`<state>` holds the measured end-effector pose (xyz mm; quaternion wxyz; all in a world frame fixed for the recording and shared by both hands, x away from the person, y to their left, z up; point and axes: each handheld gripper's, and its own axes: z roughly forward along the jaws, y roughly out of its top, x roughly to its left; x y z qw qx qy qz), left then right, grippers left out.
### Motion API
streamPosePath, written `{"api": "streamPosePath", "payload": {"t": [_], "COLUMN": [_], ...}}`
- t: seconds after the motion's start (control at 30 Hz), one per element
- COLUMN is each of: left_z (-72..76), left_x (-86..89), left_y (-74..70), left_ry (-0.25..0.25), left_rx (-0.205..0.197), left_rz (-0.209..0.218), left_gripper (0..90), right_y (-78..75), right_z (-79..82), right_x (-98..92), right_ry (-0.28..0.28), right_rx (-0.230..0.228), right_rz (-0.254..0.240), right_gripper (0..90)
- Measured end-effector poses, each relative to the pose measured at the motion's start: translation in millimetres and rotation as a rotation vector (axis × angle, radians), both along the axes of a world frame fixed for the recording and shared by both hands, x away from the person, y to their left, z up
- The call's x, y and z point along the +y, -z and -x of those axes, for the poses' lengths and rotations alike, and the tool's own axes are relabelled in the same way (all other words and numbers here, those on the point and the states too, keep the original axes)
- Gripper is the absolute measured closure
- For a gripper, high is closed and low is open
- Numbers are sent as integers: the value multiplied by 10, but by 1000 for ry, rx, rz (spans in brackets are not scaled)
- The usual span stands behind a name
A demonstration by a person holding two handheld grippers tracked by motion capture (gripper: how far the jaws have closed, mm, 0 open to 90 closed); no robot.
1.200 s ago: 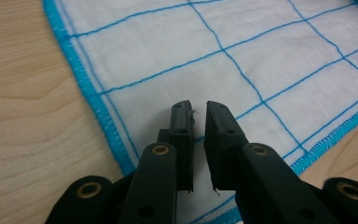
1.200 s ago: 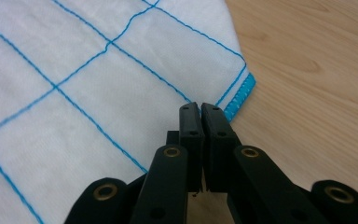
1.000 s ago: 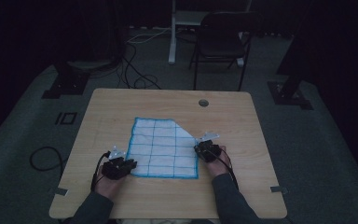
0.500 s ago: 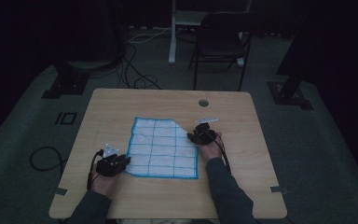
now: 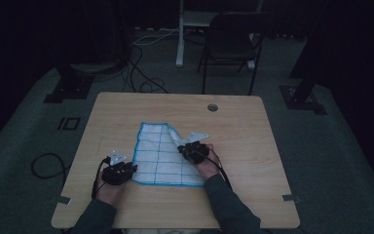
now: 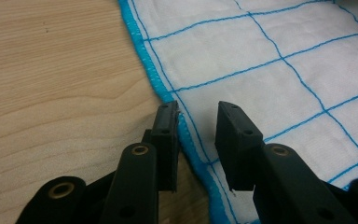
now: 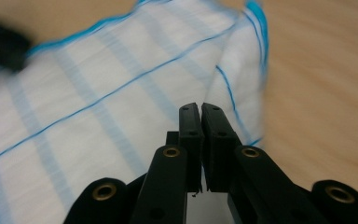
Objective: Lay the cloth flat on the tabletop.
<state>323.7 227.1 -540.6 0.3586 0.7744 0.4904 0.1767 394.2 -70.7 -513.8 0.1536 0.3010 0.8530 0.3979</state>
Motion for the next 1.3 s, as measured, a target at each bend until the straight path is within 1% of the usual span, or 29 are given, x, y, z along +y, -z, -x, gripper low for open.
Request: {"api": "streamPosePath", "payload": {"t": [0.03, 0.07, 0.1, 0.13, 0.17, 0.2, 0.23, 0.27, 0.33, 0.4, 0.47, 0.5, 0.57, 0.63, 0.67, 0.7, 0.73, 0.77, 0.83, 0.9, 0.93, 1.0, 1.13, 1.2, 1.27, 1.3], "left_z": [0, 0, 0, 0, 0, -1, -1, -1, -1, -2, -3, -3, -5, -5, -5, -4, -4, -4, -4, -4, -3, -3, -3, -3, -2, -2], "left_x": [1, 1, 2, 2, 2, 1, 1, 0, -1, 0, 0, 0, 2, 3, 3, 2, 1, 1, 1, 0, -1, -1, -2, -1, -3, -3], "left_y": [0, 0, 0, 0, 0, 0, 0, 0, 0, 0, 1, 1, 2, 3, 3, 3, 3, 3, 2, 2, 2, 2, 3, 3, 2, 2], "left_ry": [0, 0, 0, 0, 0, 0, 0, 0, 0, 0, -1, -1, -1, 0, 0, 0, 0, 0, -1, -1, -1, -1, -1, 0, 1, 1], "left_rx": [0, 0, 0, 0, 0, 0, 0, 0, 0, 0, 1, 1, 1, 1, 1, 1, 1, 1, 1, 1, 1, 1, 0, 0, -1, -1], "left_rz": [1, 1, 1, 2, 2, 1, 1, 0, 0, 1, 2, 2, 5, 6, 6, 6, 5, 4, 4, 3, 3, 3, 2, 1, 0, 0], "left_gripper": [700, 699, 700, 700, 700, 700, 699, 699, 700, 699, 699, 699, 699, 699, 699, 699, 699, 699, 699, 700, 699, 700, 700, 700, 700, 700], "right_y": [20, 41, 50, 47, 33, 11, -13, -32, -45, -27, 14, 14, 87, 152, 177, 191, 187, 168, 114, 58, 20, -38, -142, -183, -212, -212], "right_z": [39, 63, 91, 111, 110, 95, 67, 34, -53, -156, -257, -257, -375, -452, -484, -508, -518, -517, -509, -504, -506, -515, -538, -557, -583, -583], "right_x": [50, 88, 114, 121, 109, 85, 53, 23, -33, -80, -103, -103, -84, -47, -33, -30, -33, -40, -68, -111, -152, -229, -410, -506, -592, -592], "right_ry": [-36, -86, -120, -127, -119, -95, -66, -30, 48, 106, 152, 152, 179, 184, 189, 183, 182, 186, 200, 218, 237, 267, 326, 345, 358, 358], "right_rx": [14, 41, 49, 43, 41, 39, 29, 24, 20, 37, 72, 72, 124, 166, 192, 209, 210, 203, 170, 147, 126, 102, 45, 34, 25, 25], "right_rz": [8, 10, 15, 7, -15, -42, -59, -66, -61, -59, -69, -69, -68, -59, -60, -73, -83, -85, -86, -88, -85, -82, -49, -39, -17, -17], "right_gripper": [868, 824, 789, 750, 718, 702, 690, 676, 645, 615, 596, 596, 573, 568, 600, 656, 713, 776, 827, 837, 841, 846, 847, 846, 846, 846]}}
